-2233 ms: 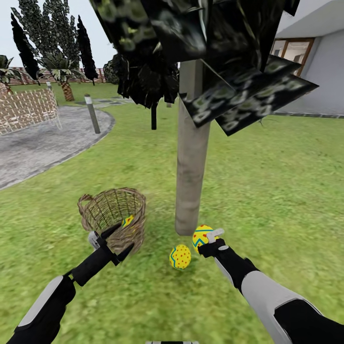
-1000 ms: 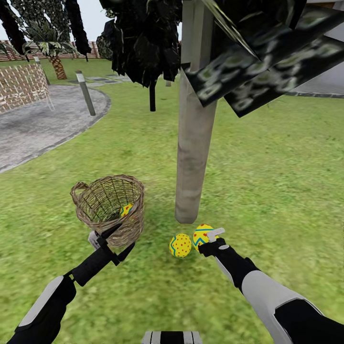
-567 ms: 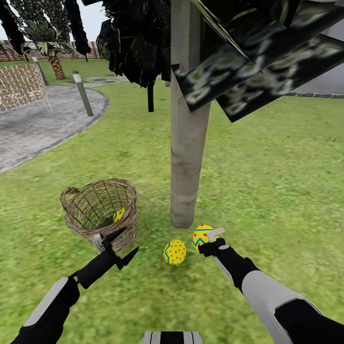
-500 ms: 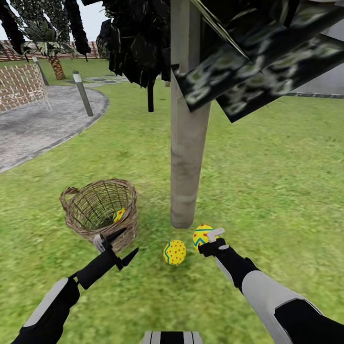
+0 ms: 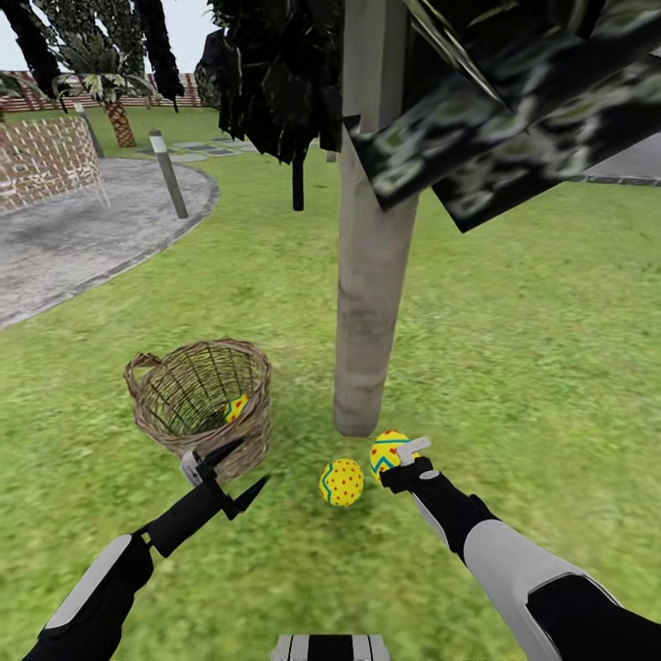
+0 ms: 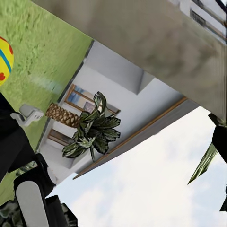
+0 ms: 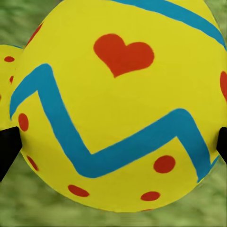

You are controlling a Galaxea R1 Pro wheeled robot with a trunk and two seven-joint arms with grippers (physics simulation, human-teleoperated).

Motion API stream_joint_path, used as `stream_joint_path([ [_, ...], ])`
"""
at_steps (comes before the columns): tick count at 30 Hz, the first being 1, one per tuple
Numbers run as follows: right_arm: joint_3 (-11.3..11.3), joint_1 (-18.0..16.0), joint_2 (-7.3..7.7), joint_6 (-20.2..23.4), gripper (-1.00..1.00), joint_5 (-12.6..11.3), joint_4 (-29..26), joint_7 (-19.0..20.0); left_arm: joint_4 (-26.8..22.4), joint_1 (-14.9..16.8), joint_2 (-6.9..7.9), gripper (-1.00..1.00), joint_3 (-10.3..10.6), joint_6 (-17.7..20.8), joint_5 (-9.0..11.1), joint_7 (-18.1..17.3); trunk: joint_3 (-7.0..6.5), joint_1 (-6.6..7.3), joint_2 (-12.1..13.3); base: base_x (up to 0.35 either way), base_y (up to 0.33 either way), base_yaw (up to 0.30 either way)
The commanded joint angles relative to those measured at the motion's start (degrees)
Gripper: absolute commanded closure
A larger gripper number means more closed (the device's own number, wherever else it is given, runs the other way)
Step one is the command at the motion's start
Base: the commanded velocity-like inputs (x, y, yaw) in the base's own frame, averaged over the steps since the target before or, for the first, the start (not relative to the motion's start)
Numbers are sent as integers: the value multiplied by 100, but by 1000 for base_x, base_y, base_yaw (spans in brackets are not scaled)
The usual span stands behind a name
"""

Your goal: Take the three Easter eggs out of the wicker basket on the lawn in the garden, then place them on the lawn next to a single tree (choose any tree) so that all three eggs are next to the same tree and none are left in the basket.

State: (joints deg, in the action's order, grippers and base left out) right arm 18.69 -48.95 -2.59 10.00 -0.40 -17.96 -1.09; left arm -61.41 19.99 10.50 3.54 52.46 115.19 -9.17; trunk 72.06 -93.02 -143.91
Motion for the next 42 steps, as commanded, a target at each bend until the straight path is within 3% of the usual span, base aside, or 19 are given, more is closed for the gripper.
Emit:
stream_joint_path([
  [1,30,-1,5,35,100,-4,-13,-14,7,5,6,-100,15,1,-31,-58,27,-1,-3,0,0,90],
  [27,21,-1,12,28,100,-13,-14,-14,7,5,4,-100,15,1,-31,-58,603,-68,-38,0,0,3],
  [42,21,-1,12,28,100,-13,-14,-14,7,5,4,-100,15,1,-31,-58,603,-68,-38,71,0,0],
])
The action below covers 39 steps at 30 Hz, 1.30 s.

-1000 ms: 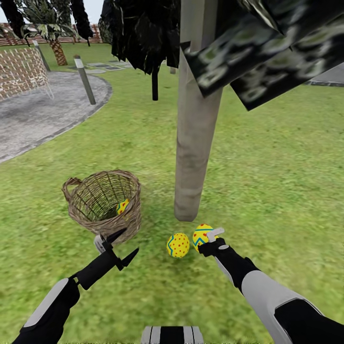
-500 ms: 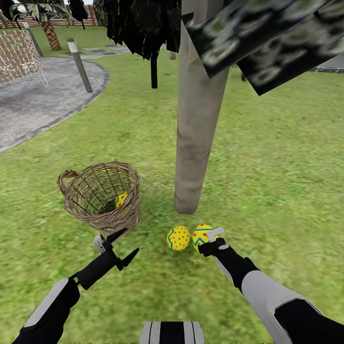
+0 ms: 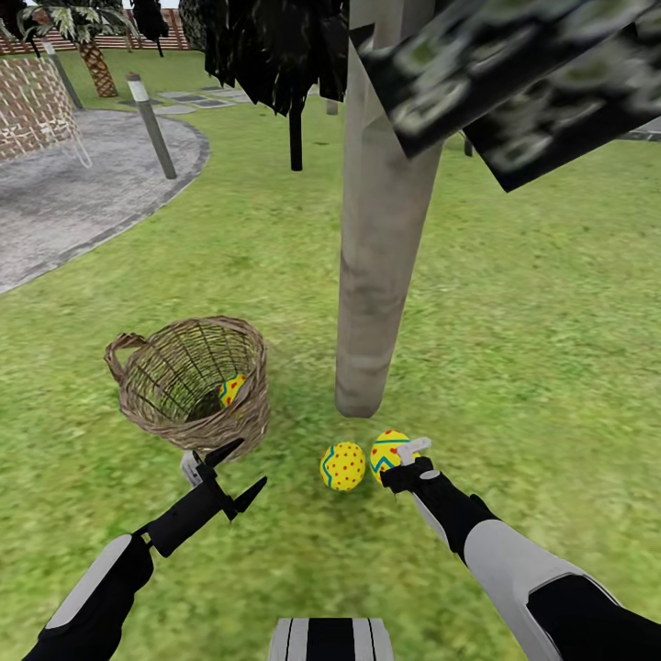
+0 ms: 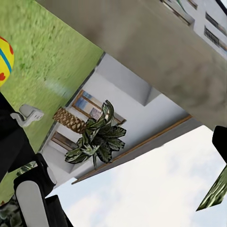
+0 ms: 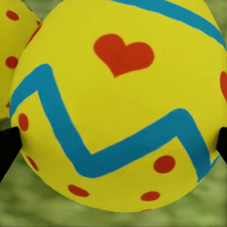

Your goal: Take the three Easter eggs out of the wicker basket on the lawn in the garden, then place them on the lawn next to a single tree (choose any tree) so that all three eggs are next to the same tree and none are left in the basket.

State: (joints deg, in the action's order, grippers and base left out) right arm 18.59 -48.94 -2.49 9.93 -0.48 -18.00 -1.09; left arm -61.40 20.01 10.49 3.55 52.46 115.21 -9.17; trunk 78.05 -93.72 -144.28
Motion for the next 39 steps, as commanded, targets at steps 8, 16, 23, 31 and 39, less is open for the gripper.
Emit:
stream_joint_path([
  [8,31,-1,3,43,100,-12,9,-14,6,3,6,-100,14,1,-34,-58,4,1,-1,136,0,0],
  [16,22,-1,12,38,100,-11,8,-14,5,3,6,-100,14,1,-34,-58,48,-4,-4,6,0,0],
  [23,22,-1,12,37,100,-8,6,-14,5,3,6,-100,14,1,-34,-58,203,-22,-13,0,0,0],
  [31,22,-1,12,38,100,-13,5,-14,5,3,6,-100,15,1,-34,-58,269,-30,-17,0,0,0],
  [39,22,-1,12,45,100,-14,16,-14,5,3,6,-100,14,1,-34,-58,314,-35,-20,0,0,0],
])
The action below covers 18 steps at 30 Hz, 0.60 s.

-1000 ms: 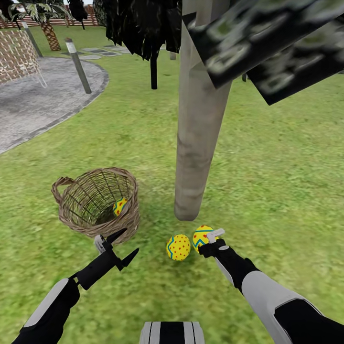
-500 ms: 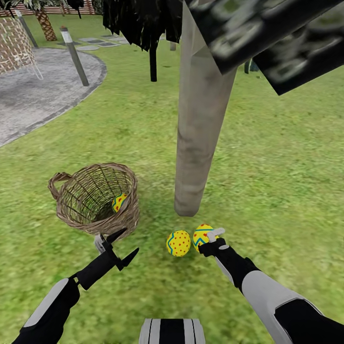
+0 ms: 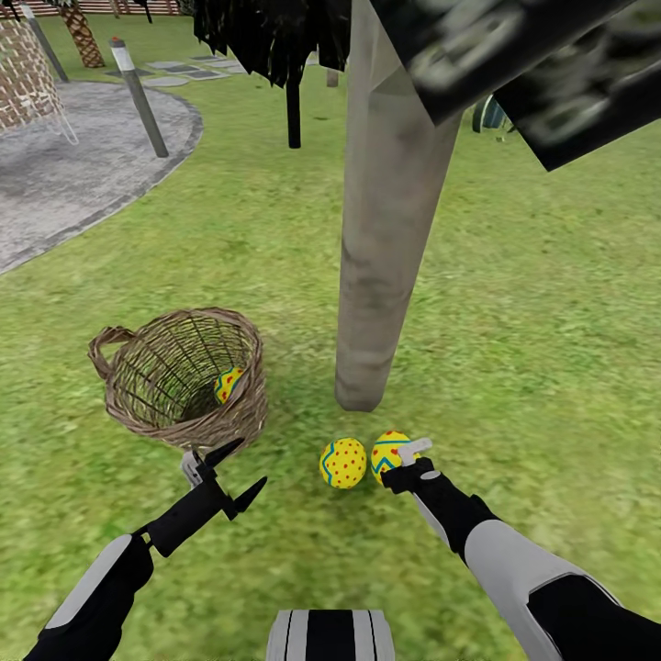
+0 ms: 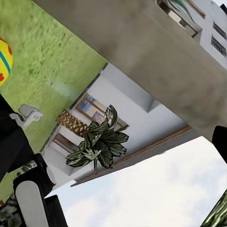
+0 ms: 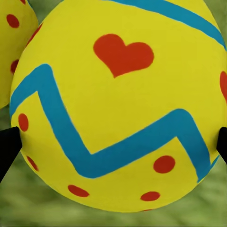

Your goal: Take the three Easter eggs out of the wicker basket on the lawn in the garden, then place them on the lawn next to a single tree (choose any tree) so that all three eggs are next to the same tree and none are left in the basket.

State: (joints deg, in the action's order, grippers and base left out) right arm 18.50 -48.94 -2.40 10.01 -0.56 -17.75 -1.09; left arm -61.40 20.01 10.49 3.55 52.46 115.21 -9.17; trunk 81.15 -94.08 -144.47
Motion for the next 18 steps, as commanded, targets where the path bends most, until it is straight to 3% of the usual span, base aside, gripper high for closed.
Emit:
stream_joint_path([
  [1,31,-1,3,36,100,-6,-12,-14,5,3,6,-100,14,1,-34,-58,3,1,-1,0,0,0],
  [18,31,-1,-4,36,100,-5,-18,-14,5,3,6,-100,14,1,-34,-58,158,-17,-11,0,0,0],
])
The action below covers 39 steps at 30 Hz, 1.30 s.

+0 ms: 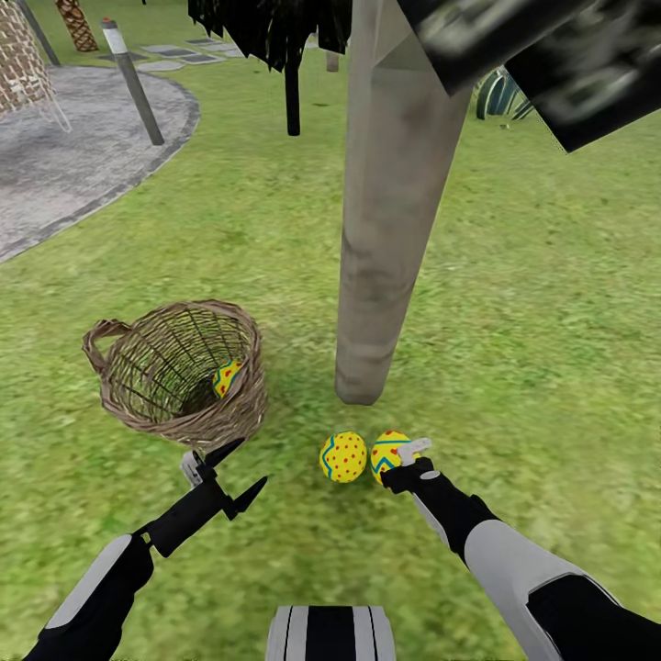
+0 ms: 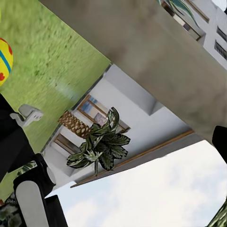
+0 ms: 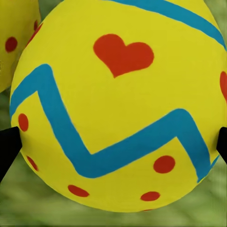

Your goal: Take the three Easter eggs out of the wicker basket on the lawn in the garden, then place them on the lawn next to a single tree (choose any tree) so that all three eggs are next to the same tree and none are left in the basket.

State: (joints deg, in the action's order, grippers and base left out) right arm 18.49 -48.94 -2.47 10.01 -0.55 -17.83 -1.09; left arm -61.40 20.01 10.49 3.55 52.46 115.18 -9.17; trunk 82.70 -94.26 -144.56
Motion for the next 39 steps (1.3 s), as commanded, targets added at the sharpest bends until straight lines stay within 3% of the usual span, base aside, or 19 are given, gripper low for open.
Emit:
stream_joint_path([
  [1,31,-2,2,34,100,-6,-10,-14,5,3,6,-100,14,1,-31,-58,4,1,-2,0,0,0],
  [15,31,-2,10,31,100,-4,-12,-14,5,3,6,-100,14,1,-31,-58,48,-4,-4,0,0,0],
  [18,31,-2,10,32,100,-3,-17,-14,5,3,6,-100,17,1,-31,-58,115,-12,-8,0,0,0],
  [39,38,-2,-7,36,100,1,-37,-5,5,3,6,-100,14,1,-31,-58,248,-27,-16,0,0,0],
])
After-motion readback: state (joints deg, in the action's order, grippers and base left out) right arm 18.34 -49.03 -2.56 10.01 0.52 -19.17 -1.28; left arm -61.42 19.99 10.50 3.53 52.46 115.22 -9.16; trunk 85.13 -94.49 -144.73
